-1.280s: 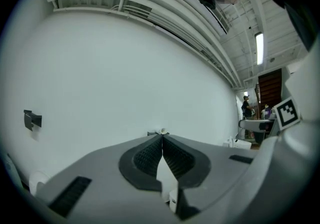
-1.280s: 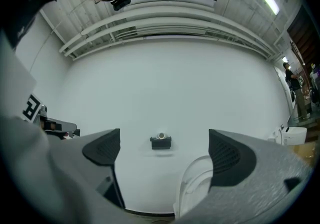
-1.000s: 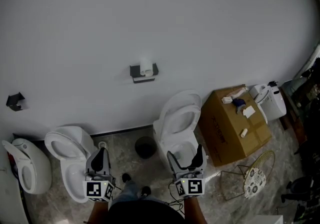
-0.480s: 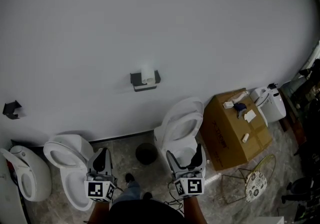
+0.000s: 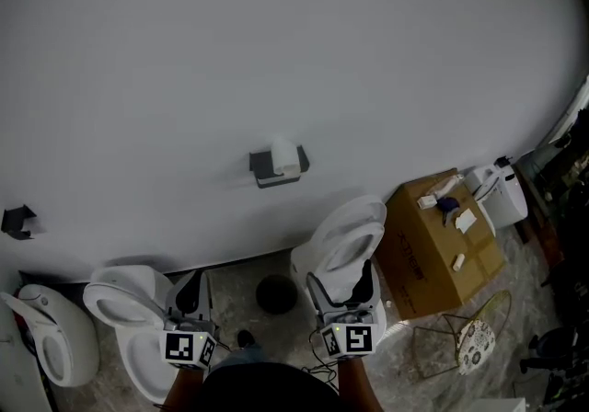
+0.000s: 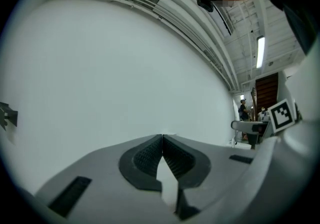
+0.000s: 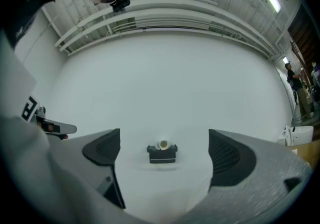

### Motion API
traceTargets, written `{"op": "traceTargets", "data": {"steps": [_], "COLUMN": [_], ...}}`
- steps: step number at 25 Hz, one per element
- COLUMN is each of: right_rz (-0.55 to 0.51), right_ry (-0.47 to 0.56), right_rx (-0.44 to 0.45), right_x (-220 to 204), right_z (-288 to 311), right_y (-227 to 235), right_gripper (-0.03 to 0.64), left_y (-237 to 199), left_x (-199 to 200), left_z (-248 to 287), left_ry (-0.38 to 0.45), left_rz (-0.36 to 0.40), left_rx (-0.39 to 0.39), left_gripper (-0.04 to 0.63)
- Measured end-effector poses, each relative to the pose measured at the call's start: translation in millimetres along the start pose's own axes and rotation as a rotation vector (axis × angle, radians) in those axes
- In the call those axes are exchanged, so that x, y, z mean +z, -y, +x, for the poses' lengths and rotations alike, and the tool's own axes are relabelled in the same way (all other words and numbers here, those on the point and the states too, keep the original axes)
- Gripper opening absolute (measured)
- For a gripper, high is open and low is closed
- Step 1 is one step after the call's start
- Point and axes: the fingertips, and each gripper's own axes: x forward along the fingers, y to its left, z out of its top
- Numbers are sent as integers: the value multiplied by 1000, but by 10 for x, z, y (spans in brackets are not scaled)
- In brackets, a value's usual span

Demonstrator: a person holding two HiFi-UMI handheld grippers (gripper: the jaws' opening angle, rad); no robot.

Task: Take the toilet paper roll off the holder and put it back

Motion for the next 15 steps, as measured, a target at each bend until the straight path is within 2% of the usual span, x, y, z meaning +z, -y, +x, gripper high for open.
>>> {"op": "traceTargets", "data": {"steps": [15], "right_rz": [-22], "right_ry": [-8], "right_rx": [-7], "right_x": [-66], "right_z": [694], "right_y": [-243], "right_gripper": [531], "left_y": [-457], "left_x": [-32], "left_z": [533], "left_ry": [-10], "left_rz": [-29], "left_rx": [-39], "left_gripper": [3]}}
